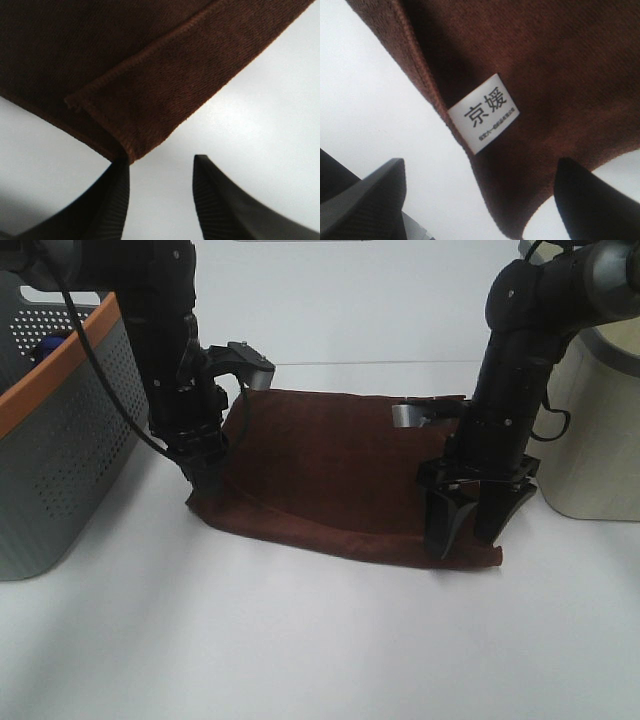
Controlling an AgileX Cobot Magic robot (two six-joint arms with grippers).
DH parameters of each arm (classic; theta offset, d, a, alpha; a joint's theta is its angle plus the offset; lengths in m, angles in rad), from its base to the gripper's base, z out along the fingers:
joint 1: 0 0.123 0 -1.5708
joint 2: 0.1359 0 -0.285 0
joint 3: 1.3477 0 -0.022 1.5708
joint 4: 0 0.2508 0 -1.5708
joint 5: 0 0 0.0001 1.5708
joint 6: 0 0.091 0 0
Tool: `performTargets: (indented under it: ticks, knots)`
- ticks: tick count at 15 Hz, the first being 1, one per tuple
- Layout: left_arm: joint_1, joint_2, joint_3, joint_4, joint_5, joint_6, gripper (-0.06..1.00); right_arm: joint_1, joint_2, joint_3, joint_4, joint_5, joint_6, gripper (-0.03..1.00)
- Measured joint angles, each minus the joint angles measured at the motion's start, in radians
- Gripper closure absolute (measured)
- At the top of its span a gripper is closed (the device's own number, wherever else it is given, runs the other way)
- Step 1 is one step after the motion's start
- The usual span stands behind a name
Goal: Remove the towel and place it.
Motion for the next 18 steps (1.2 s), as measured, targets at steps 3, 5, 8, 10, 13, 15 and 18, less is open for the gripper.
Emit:
performTargets:
  ticks: [3, 5, 8, 10, 13, 15, 18]
  knots:
    - [0.000, 0.000, 0.000, 0.000, -0.011, -0.017, 0.48, 0.000, -0.081, -0.026, 0.000, 0.002, 0.048, 0.16]
    - [0.000, -0.007, 0.000, -0.001, -0.019, -0.023, 0.45, 0.000, -0.152, -0.027, -0.015, 0.002, 0.072, 0.16]
    - [0.000, -0.079, 0.002, -0.011, -0.059, -0.048, 0.13, 0.000, -0.260, -0.027, -0.044, 0.002, 0.124, 0.16]
    - [0.000, -0.136, 0.002, -0.036, -0.066, -0.049, -0.02, 0.000, -0.336, -0.027, -0.049, 0.002, 0.155, 0.16]
    - [0.000, -0.190, -0.004, -0.044, -0.070, -0.065, -0.04, 0.000, -0.429, -0.027, -0.054, 0.002, 0.188, 0.16]
    - [0.000, -0.238, -0.026, -0.044, -0.073, -0.108, -0.04, 0.000, -0.500, -0.027, -0.089, 0.003, 0.256, 0.16]
    - [0.000, -0.328, -0.091, -0.044, -0.071, -0.243, -0.04, 0.000, -0.613, -0.027, -0.209, -0.002, 0.420, 0.16]
